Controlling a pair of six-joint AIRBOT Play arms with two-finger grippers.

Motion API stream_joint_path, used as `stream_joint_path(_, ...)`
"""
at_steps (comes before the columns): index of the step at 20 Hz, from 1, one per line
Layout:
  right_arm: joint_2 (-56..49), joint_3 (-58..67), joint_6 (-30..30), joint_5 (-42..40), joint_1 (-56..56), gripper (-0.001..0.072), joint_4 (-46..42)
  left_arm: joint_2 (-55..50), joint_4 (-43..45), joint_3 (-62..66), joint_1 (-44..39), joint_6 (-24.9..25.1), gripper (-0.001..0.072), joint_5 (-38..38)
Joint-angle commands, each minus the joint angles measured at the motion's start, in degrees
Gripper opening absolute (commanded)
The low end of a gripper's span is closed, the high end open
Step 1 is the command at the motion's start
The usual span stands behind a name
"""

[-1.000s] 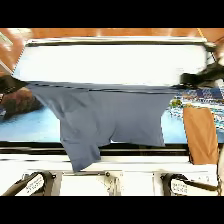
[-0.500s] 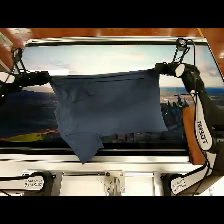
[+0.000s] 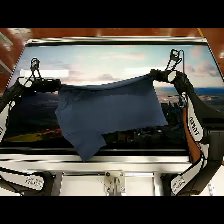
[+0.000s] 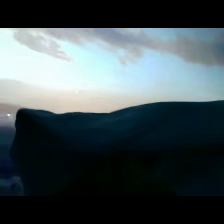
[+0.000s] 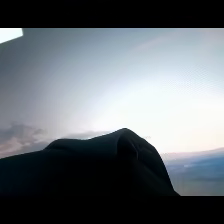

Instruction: Fold the shirts.

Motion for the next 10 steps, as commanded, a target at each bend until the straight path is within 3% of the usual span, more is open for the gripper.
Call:
stream_joint_path(1,0.8,0.1,0.1,8.2,-0.9,0.0066,0.4,0.2,2.8,0.0,0.4,0.0,0.0035,-11.4)
stream_joint_path(4,0.9,0.1,0.1,19.3,-2.8,0.0066,0.3,-0.2,9.4,0.0,1.4,-4.7,0.0035,-29.3)
stream_joint_path(6,0.3,0.1,0.2,24.9,-3.8,0.0066,0.0,-0.7,11.3,-0.1,1.1,-5.5,0.0035,-37.3)
stream_joint_path(10,-1.6,0.1,1.0,30.9,-4.4,0.0066,-1.0,-0.8,14.8,-0.2,1.2,-8.7,0.0035,-40.8)
